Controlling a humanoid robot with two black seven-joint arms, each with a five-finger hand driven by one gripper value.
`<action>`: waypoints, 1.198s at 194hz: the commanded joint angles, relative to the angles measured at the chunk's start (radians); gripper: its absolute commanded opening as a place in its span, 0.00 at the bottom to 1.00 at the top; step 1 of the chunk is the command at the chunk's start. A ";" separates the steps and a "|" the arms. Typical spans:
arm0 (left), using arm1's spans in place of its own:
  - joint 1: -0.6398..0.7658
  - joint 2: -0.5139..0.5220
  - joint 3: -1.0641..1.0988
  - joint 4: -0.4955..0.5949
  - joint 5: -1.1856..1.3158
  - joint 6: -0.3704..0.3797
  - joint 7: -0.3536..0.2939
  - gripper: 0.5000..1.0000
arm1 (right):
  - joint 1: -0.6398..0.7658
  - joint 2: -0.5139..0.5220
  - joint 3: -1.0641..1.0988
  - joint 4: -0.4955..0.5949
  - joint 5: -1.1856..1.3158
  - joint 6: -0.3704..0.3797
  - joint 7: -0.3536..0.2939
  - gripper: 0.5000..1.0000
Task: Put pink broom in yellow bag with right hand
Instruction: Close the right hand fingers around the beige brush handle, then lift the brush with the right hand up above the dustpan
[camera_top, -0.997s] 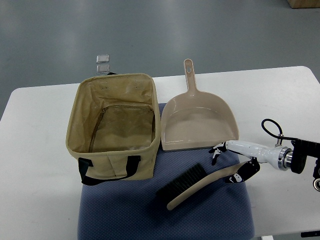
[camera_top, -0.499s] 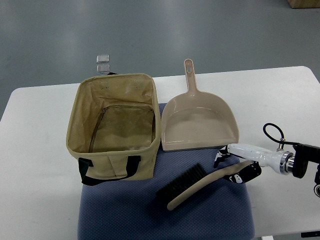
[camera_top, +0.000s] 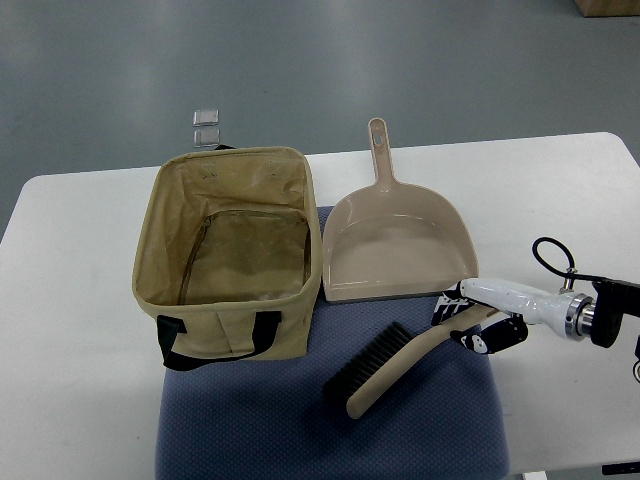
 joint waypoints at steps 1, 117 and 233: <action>0.000 0.000 0.000 -0.004 0.000 0.000 -0.001 1.00 | 0.008 -0.024 0.004 0.003 0.004 0.000 0.002 0.00; 0.000 0.000 0.001 -0.010 0.000 0.000 0.001 1.00 | 0.174 -0.236 0.139 0.107 0.161 0.111 0.045 0.00; -0.002 0.000 0.001 -0.026 0.000 0.000 0.001 1.00 | 0.539 -0.009 0.328 -0.055 0.329 0.379 -0.119 0.00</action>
